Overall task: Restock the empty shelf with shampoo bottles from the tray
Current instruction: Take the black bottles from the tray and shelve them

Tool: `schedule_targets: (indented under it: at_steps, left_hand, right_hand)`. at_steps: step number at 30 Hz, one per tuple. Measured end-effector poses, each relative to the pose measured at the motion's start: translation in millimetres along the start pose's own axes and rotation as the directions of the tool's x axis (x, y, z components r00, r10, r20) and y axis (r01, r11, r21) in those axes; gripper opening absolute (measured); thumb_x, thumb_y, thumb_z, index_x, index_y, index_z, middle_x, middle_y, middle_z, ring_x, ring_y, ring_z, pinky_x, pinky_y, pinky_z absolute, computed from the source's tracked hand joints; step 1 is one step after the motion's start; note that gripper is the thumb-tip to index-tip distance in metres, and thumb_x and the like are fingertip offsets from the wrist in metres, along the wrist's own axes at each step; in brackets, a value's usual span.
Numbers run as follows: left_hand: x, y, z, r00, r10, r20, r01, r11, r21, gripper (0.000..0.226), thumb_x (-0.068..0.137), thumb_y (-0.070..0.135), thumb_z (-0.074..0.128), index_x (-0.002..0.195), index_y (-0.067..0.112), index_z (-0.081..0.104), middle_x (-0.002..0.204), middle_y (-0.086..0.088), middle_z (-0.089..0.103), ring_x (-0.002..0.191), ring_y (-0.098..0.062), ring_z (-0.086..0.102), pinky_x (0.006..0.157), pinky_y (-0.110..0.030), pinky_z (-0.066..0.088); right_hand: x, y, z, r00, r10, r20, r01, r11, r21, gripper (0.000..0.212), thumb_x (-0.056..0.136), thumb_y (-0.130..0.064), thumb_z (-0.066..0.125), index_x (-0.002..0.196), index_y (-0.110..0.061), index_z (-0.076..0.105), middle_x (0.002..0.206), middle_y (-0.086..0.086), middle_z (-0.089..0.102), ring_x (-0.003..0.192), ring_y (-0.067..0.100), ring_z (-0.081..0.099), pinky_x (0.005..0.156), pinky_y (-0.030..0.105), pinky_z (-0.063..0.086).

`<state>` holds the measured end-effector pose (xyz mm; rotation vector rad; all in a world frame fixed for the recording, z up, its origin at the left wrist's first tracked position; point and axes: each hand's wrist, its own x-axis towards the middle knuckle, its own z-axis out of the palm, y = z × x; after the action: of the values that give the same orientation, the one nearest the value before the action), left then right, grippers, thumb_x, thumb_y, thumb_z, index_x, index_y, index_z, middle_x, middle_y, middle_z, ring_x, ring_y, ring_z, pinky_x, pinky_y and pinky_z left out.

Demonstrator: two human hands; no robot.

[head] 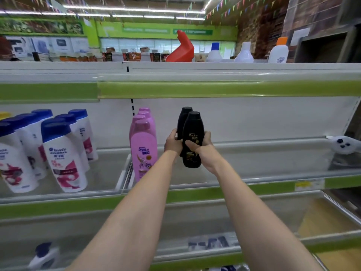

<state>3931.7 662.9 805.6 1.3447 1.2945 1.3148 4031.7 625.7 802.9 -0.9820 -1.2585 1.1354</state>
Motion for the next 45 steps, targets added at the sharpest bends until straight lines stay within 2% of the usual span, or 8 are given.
schedule_targets:
  at_steps: [5,9,13,18,24,30,35,45]
  left_hand:
    - [-1,0,1,1.0,-0.019,-0.013,0.018,0.998,-0.067,0.042,0.09,-0.005,0.034,0.121,0.017,0.054,0.099,-0.014,0.06,0.09,-0.026,0.057,0.074,-0.034,0.047]
    - [-13,5,2,0.993,-0.093,-0.067,0.089,0.994,-0.064,0.045,0.094,0.004,0.036,0.135,0.02,0.044,0.126,-0.013,0.058,0.115,-0.029,0.056,0.099,-0.04,0.047]
    - [-35,10,4,0.985,-0.137,-0.108,0.131,0.99,-0.058,0.056,0.095,0.0,0.032,0.148,0.016,0.022,0.151,-0.008,0.033,0.137,-0.025,0.035,0.112,-0.034,0.031]
    - [-67,15,2,0.981,-0.162,-0.105,0.167,0.985,0.04,0.051,0.093,-0.005,0.031,0.143,0.007,0.029,0.147,-0.013,0.038,0.134,-0.028,0.039,0.107,-0.033,0.035]
    - [-114,22,-12,0.995,-0.099,0.0,0.097,0.977,0.188,0.045,0.087,-0.006,0.039,0.131,0.001,0.043,0.131,-0.019,0.053,0.122,-0.035,0.05,0.104,-0.043,0.043]
    - [-161,20,-51,0.986,0.023,0.164,-0.078,0.938,0.338,0.046,0.087,-0.004,0.043,0.132,0.005,0.043,0.132,-0.016,0.049,0.12,-0.031,0.049,0.102,-0.04,0.042]
    - [-196,-1,-116,0.952,0.086,0.293,-0.216,0.868,0.448,0.042,0.085,-0.005,0.042,0.125,0.002,0.05,0.131,-0.018,0.053,0.122,-0.03,0.048,0.102,-0.032,0.038]
    - [-264,-105,-246,0.921,-0.143,0.364,-0.158,0.716,0.68,0.036,0.087,0.004,0.05,0.122,0.0,0.055,0.127,-0.022,0.057,0.122,-0.033,0.051,0.099,-0.032,0.039]
  right_hand:
    - [1,-2,-6,0.997,0.022,0.077,-0.026,0.999,0.044,0.034,0.092,-0.001,0.054,0.115,-0.013,0.032,0.11,0.009,0.057,0.099,0.022,0.058,0.091,0.039,0.048]
    - [-3,-2,-6,0.998,0.044,0.041,-0.042,0.999,-0.026,0.033,0.091,-0.004,0.056,0.114,-0.013,0.033,0.104,0.004,0.058,0.095,0.018,0.059,0.078,0.028,0.049]
    - [-11,5,-5,0.994,0.052,-0.095,-0.069,0.981,-0.183,0.061,0.085,-0.013,0.066,0.132,-0.017,0.027,0.133,0.008,0.046,0.118,0.025,0.053,0.101,0.041,0.045]
    - [-41,-3,0,0.969,0.05,-0.24,-0.171,0.841,-0.514,0.079,0.084,-0.018,0.067,0.145,-0.01,0.017,0.148,0.014,0.026,0.137,0.029,0.03,0.114,0.045,0.028]
    - [-96,-16,27,0.978,-0.029,-0.208,-0.148,0.606,-0.782,0.07,0.085,-0.015,0.063,0.141,0.0,0.024,0.144,0.019,0.03,0.135,0.033,0.031,0.112,0.038,0.028]
    - [-147,-24,63,0.98,-0.026,-0.195,-0.161,0.461,-0.873,0.057,0.089,-0.01,0.054,0.138,0.003,0.028,0.14,0.023,0.032,0.13,0.037,0.034,0.108,0.038,0.029]
    - [-190,-10,112,0.98,0.05,-0.193,-0.197,0.383,-0.902,0.068,0.085,-0.018,0.064,0.139,0.002,0.027,0.14,0.022,0.033,0.131,0.038,0.036,0.11,0.041,0.03]
    - [-274,79,225,0.939,0.317,-0.136,-0.253,0.363,-0.897,0.068,0.087,-0.019,0.064,0.141,-0.001,0.027,0.142,0.021,0.032,0.13,0.038,0.038,0.109,0.04,0.032]
